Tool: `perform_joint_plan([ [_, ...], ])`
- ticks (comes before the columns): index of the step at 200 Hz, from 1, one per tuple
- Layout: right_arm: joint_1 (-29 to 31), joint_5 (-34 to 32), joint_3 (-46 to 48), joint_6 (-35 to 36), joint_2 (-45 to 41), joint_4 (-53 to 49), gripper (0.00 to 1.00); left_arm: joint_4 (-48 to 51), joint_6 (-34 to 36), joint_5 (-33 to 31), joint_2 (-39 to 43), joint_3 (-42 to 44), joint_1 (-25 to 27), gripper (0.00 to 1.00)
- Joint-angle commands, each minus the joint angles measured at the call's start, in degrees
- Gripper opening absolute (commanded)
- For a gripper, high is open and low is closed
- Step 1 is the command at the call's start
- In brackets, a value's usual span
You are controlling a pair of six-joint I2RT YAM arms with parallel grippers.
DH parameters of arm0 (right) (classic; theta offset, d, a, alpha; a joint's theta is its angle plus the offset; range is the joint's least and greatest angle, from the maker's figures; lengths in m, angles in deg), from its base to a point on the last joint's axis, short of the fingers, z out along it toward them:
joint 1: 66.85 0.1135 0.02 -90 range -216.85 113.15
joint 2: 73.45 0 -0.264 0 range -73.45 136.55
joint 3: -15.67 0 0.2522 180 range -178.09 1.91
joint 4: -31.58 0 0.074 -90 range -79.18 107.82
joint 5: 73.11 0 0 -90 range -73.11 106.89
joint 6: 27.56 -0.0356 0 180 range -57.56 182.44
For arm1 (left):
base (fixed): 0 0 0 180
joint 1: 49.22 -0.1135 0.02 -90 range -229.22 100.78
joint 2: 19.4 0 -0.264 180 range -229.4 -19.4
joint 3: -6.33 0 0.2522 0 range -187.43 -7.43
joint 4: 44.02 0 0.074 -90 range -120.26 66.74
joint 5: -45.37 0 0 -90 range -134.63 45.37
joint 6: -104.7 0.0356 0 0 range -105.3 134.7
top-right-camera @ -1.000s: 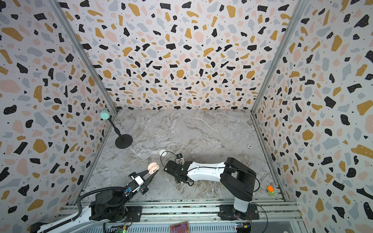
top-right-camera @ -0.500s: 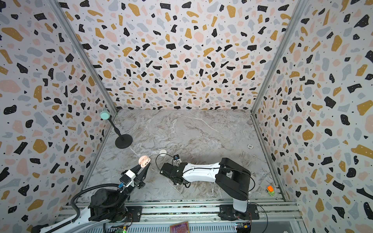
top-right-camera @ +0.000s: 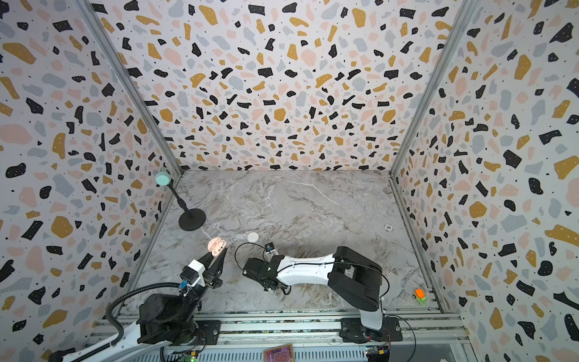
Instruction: Insert the wireless bluetooth earbuds into the charging case
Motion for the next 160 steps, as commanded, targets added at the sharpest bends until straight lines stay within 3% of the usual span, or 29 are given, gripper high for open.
perform_joint_plan([
  [1, 0.83, -2.84, -2.30, -1.11, 0.87, -4.57, 0.10, -3.50, -0.43, -1.55, 0.64, 0.16, -0.29, 0.00],
  [111, 2.86, -3.11, -4.72, 1.33, 1.31, -3.85, 0.10, -3.26, -0.77, -1.29, 0.71, 0.25, -0.38, 0.00],
  [160, 2.87, -1.00, 0.18, 3.81, -6.75, 2.07, 0.25, -3.46, -0.65, -1.49, 0.67, 0.24, -0.47, 0.00],
])
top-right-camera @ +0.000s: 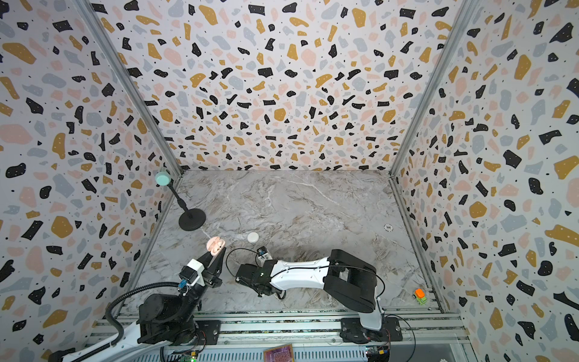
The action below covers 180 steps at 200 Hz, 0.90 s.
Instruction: Insert the wireless bluetooth earbuds into the charging case
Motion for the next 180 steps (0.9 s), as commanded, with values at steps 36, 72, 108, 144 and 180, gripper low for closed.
perform_joint_plan([
  [36, -0.49, 1.69, 6.42, 4.65, -13.80, 6.42, 0.54, -3.18, -0.46, -0.50, 0.67, 0.21, -0.41, 0.00],
  [72, -3.90, 6.31, 12.79, 7.25, -22.12, 12.43, 0.74, 0.05, -0.40, 8.43, 0.36, 0.20, -0.59, 0.00],
  [108, -7.40, 11.11, 18.31, 10.64, -30.58, 18.02, 0.82, 2.97, -0.29, 19.07, -1.13, 0.19, -0.60, 0.00],
  [144, -12.03, 18.10, 22.17, 14.48, -34.71, 20.81, 0.86, 4.46, -0.43, 24.61, -2.64, 0.14, -0.61, 0.00],
  [180, -15.86, 23.81, 23.27, 17.66, -33.35, 20.72, 0.87, 5.90, -0.44, 29.42, -4.23, 0.05, -0.65, 0.00],
])
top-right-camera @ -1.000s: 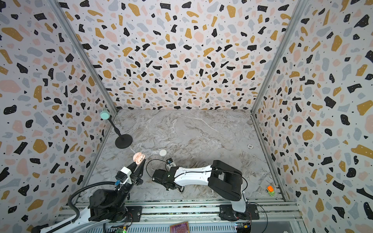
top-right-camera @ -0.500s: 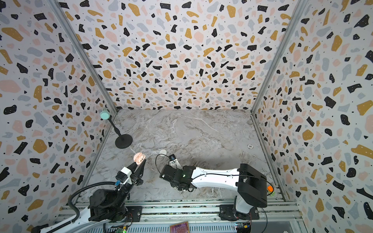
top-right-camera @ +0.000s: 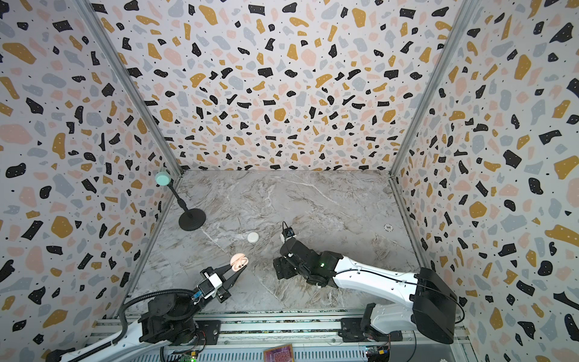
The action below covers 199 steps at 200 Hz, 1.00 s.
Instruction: Insert the wireless bluetooth earbuds into the charging case
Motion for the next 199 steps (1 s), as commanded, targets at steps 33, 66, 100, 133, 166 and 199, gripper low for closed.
perform_joint_plan([
  [33, -1.53, 4.19, -2.35, 5.04, 6.21, -2.06, 0.87, 0.04, -0.15, 6.17, -0.69, -0.06, -0.27, 0.00],
  [66, -1.46, 4.94, -3.71, 5.74, 10.74, -1.04, 0.81, 0.20, 0.16, 6.20, -0.43, -0.07, -0.28, 0.00],
  [100, -1.25, 7.38, -5.01, 7.03, 14.44, 0.78, 0.76, 0.15, 0.20, 6.10, 0.03, 0.01, -0.28, 0.00],
  [133, -0.74, 6.04, -6.95, 7.75, 18.42, -0.31, 0.69, 0.13, 0.31, 5.91, 0.67, 0.11, -0.30, 0.00],
  [166, -0.68, 2.78, -8.26, 6.97, 21.20, -2.65, 0.63, 0.13, 0.34, 6.00, 1.07, 0.14, -0.29, 0.00],
  [199, -0.28, 2.59, -8.09, 7.56, 22.10, -2.74, 0.59, 0.13, 0.46, 6.09, 1.13, 0.21, -0.31, 0.00],
])
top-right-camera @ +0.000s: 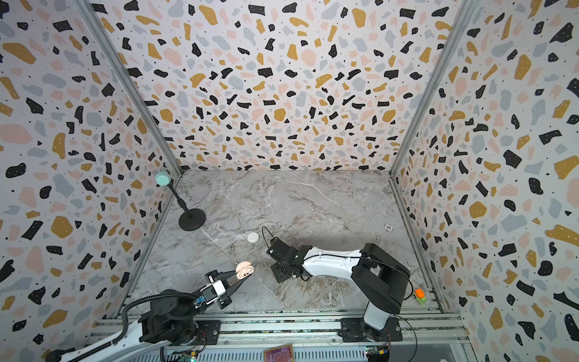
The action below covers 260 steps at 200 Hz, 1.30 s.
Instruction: Insert the wireless bluetooth earbuds into the charging case
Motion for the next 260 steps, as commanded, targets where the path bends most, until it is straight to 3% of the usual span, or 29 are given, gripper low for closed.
perform_joint_plan([
  [1, 0.52, -1.53, -1.60, 0.73, -0.17, -2.10, 0.58, -1.77, 0.31, 0.38, 0.65, 0.18, -0.33, 0.00],
  [165, 0.88, -1.09, -2.05, 0.81, 2.93, -2.00, 0.31, -1.77, 0.54, -0.23, 0.63, 0.27, -0.27, 0.00],
  [260, 1.86, -2.87, -3.07, -1.05, 3.51, -4.28, 0.28, -1.77, 0.42, -0.44, 0.63, 0.29, -0.28, 0.00],
])
